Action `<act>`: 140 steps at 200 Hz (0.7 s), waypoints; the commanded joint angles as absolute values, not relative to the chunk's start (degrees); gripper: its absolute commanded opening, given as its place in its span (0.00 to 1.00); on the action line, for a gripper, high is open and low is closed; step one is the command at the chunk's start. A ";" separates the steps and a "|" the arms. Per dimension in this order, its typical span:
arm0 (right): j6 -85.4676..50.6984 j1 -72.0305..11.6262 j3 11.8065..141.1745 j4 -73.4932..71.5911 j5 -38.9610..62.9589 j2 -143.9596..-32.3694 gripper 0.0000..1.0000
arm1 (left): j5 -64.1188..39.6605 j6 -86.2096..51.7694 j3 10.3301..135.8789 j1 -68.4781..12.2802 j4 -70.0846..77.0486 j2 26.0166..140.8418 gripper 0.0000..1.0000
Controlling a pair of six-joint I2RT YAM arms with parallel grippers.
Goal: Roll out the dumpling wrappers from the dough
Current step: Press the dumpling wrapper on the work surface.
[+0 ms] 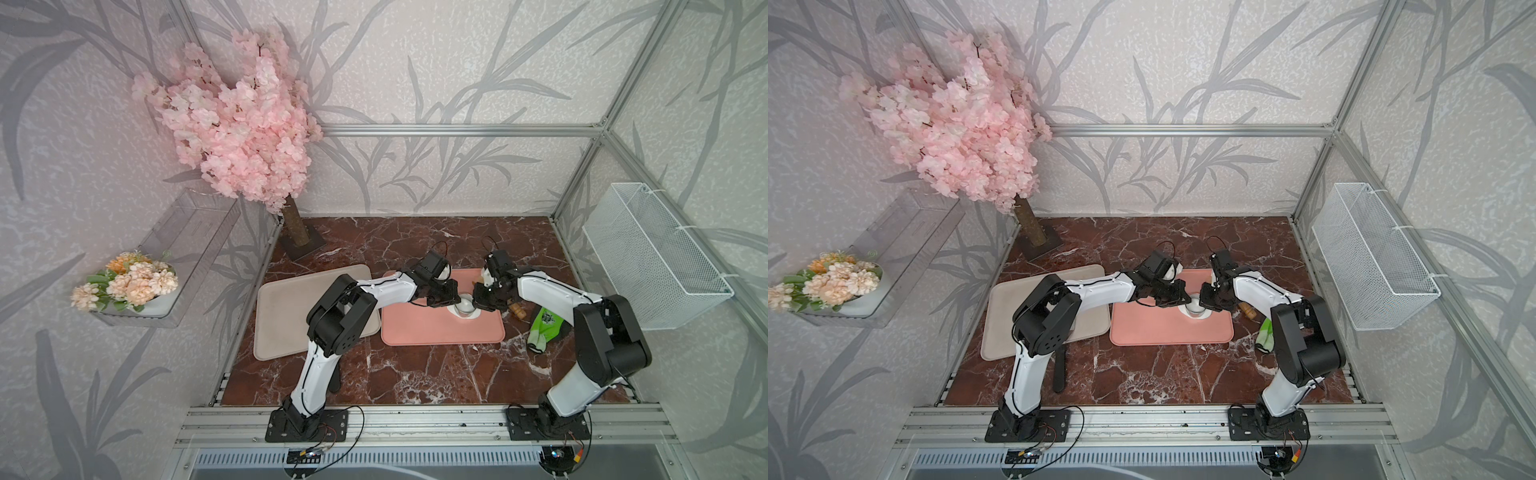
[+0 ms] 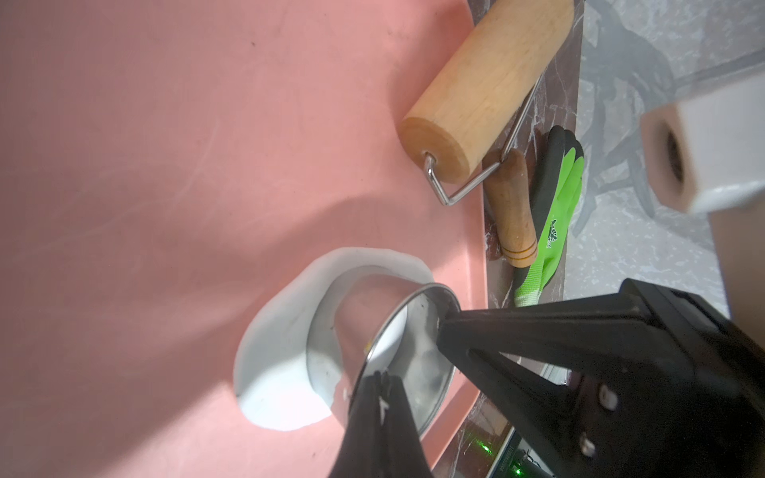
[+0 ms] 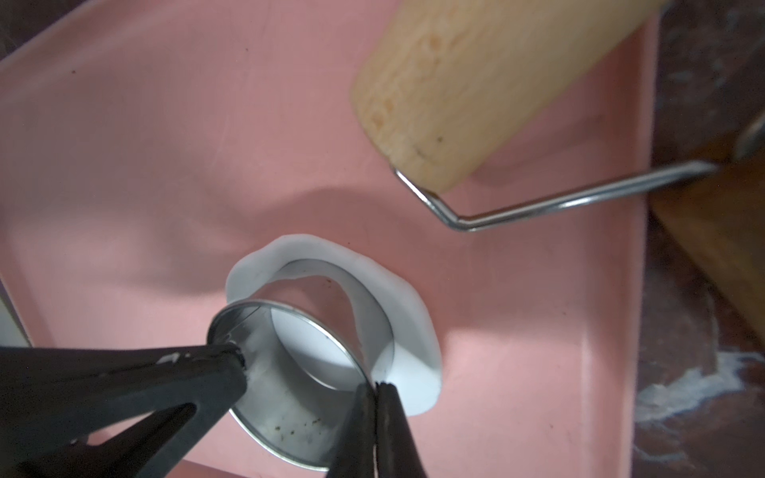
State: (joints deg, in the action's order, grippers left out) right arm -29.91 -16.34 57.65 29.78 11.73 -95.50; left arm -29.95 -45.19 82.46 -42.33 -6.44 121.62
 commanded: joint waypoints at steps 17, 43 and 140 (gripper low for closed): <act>-29.62 -15.03 54.52 31.38 8.02 -97.29 0.00 | -26.76 -45.44 78.64 -42.03 -13.44 123.33 0.00; -29.44 -14.68 53.97 31.20 8.02 -97.29 0.00 | -26.15 -45.77 77.36 -41.77 -13.75 123.05 0.00; -28.18 -12.22 51.46 31.12 7.78 -98.64 0.00 | -24.61 -46.49 73.39 -40.54 -15.30 122.39 0.00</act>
